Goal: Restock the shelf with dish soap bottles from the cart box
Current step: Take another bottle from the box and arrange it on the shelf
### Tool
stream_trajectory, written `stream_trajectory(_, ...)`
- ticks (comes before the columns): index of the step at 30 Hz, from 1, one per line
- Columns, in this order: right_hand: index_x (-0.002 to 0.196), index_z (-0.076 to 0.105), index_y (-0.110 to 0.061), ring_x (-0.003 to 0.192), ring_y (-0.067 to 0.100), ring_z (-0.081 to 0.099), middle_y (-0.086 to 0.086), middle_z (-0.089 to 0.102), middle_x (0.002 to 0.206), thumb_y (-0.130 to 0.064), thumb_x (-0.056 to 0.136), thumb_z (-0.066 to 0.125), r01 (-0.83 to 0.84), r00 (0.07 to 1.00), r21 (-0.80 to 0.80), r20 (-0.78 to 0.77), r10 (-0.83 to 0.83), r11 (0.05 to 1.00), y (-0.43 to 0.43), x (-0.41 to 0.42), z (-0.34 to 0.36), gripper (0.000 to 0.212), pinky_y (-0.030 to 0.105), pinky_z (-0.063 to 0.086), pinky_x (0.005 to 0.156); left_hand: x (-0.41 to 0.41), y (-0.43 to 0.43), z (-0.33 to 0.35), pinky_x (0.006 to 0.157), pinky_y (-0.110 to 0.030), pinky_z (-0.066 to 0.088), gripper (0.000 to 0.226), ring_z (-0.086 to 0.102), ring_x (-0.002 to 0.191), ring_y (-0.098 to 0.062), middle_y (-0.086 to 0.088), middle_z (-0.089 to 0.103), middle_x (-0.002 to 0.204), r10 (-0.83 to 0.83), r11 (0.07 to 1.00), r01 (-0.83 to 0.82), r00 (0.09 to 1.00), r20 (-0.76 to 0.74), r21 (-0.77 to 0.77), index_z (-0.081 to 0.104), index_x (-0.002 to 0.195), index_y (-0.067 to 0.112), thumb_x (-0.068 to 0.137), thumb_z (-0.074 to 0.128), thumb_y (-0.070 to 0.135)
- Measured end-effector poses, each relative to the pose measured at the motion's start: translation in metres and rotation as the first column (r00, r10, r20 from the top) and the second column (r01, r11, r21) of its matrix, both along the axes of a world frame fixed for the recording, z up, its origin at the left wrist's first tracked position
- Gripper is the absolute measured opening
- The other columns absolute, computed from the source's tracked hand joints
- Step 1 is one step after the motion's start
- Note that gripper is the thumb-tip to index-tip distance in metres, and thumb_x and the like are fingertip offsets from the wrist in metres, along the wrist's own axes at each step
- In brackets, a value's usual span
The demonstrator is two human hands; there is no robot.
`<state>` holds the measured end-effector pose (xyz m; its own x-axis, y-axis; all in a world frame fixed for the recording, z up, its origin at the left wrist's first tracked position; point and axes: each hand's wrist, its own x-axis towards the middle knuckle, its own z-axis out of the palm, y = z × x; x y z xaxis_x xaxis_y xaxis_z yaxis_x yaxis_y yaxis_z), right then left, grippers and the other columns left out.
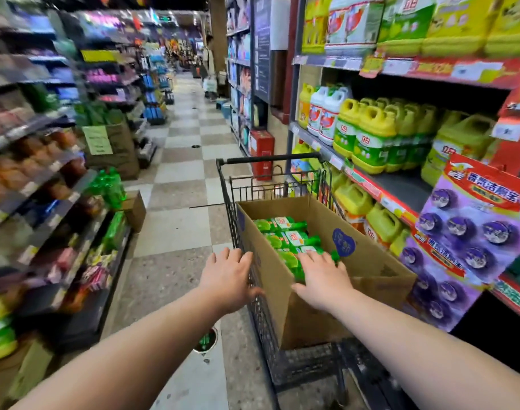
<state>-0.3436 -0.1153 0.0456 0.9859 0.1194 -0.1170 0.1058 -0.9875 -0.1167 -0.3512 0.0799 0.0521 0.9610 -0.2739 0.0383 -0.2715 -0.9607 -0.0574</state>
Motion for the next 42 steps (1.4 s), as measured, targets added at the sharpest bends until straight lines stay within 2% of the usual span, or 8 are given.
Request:
stream_trajectory(5, 0.146, 0.023, -0.022, 0.142, 0.031, 0.020, 0.004, 0.027, 0.153, -0.049, 0.087, 0.054, -0.001, 1.000, 0.005, -0.022, 0.001, 1.000, -0.021, 0.077, 0.000, 0.072, 0.056, 0.019, 0.112, 0.086, -0.019, 0.011, 0.108, -0.043, 0.031, 0.079, 0.031, 0.134, -0.027, -0.004, 0.036, 0.143, 0.009, 1.000, -0.009, 1.000, -0.024, 0.005, 0.025, 0.142, 0.020, 0.081, 0.048, 0.065)
stream_trajectory(10, 0.145, 0.025, -0.021, 0.140, 0.031, 0.025, 0.005, 0.031, 0.150, -0.050, 0.088, 0.053, 0.104, 0.984, -0.004, -0.146, -0.104, 0.995, -0.063, 0.134, -0.024, 0.070, 0.054, 0.023, 0.112, 0.138, -0.048, -0.013, 0.110, -0.043, 0.027, 0.083, 0.029, 0.135, -0.027, -0.004, 0.035, 0.146, -0.030, 0.999, 0.031, 0.996, -0.087, 0.007, 0.023, 0.144, 0.020, 0.080, 0.047, 0.066)
stream_trajectory(19, 0.143, 0.028, -0.021, 0.139, 0.029, 0.028, 0.005, 0.033, 0.148, -0.050, 0.086, 0.056, 0.251, 0.927, 0.011, -0.292, -0.237, 0.968, -0.096, 0.171, -0.067, 0.070, 0.052, 0.025, 0.111, 0.215, -0.082, -0.051, 0.113, -0.045, 0.021, 0.083, 0.026, 0.138, -0.026, -0.004, 0.032, 0.149, -0.152, 0.988, 0.154, 0.964, -0.220, -0.007, 0.021, 0.145, 0.021, 0.080, 0.048, 0.065)
stream_trajectory(25, 0.146, 0.024, -0.023, 0.137, 0.029, 0.032, 0.005, 0.033, 0.149, -0.051, 0.086, 0.055, 0.419, 0.837, -0.007, -0.384, -0.390, 0.908, -0.104, 0.184, -0.098, 0.073, 0.048, 0.030, 0.108, 0.270, -0.113, -0.091, 0.112, -0.044, 0.023, 0.083, 0.024, 0.139, -0.029, -0.006, 0.031, 0.149, -0.289, 0.948, 0.317, 0.887, -0.360, 0.020, 0.020, 0.145, 0.020, 0.081, 0.051, 0.062)
stream_trajectory(30, 0.147, 0.020, -0.023, 0.135, 0.029, 0.034, 0.006, 0.034, 0.148, -0.050, 0.087, 0.054, 0.592, 0.698, -0.025, -0.484, -0.528, 0.805, -0.103, 0.202, -0.119, 0.074, 0.047, 0.033, 0.108, 0.315, -0.126, -0.125, 0.107, -0.044, 0.033, 0.081, 0.034, 0.132, -0.029, -0.006, 0.036, 0.144, -0.407, 0.892, 0.452, 0.789, -0.460, -0.013, 0.024, 0.142, 0.019, 0.079, 0.054, 0.061)
stream_trajectory(34, 0.147, 0.022, -0.020, 0.132, 0.030, 0.040, 0.010, 0.036, 0.145, -0.045, 0.085, 0.059, 0.724, 0.578, 0.014, -0.559, -0.595, 0.690, -0.092, 0.223, -0.145, 0.077, 0.041, 0.039, 0.105, 0.348, -0.129, -0.154, 0.102, -0.043, 0.037, 0.077, 0.037, 0.128, -0.030, -0.008, 0.040, 0.139, -0.417, 0.875, 0.484, 0.715, -0.562, -0.033, 0.030, 0.137, 0.017, 0.079, 0.054, 0.062)
stream_trajectory(39, 0.134, 0.038, -0.013, 0.125, 0.030, 0.048, 0.015, 0.048, 0.136, -0.041, 0.082, 0.064, 0.883, 0.424, 0.138, -0.645, -0.636, 0.449, -0.070, 0.239, -0.184, 0.064, 0.034, 0.043, 0.099, 0.372, -0.128, -0.184, 0.102, -0.040, 0.035, 0.081, 0.038, 0.127, -0.032, -0.013, 0.041, 0.137, -0.365, 0.873, 0.487, 0.637, -0.679, -0.012, 0.030, 0.138, 0.013, 0.078, 0.058, 0.059)
stream_trajectory(42, 0.134, 0.033, -0.013, 0.121, 0.030, 0.052, 0.013, 0.053, 0.133, -0.040, 0.081, 0.066, 0.953, 0.304, 0.207, -0.671, -0.676, 0.223, -0.063, 0.245, -0.202, 0.068, 0.033, 0.042, 0.094, 0.381, -0.127, -0.196, 0.107, -0.041, 0.031, 0.091, 0.032, 0.134, -0.033, -0.013, 0.030, 0.147, -0.373, 0.862, 0.507, 0.590, -0.716, -0.032, 0.017, 0.146, 0.012, 0.079, 0.058, 0.057)
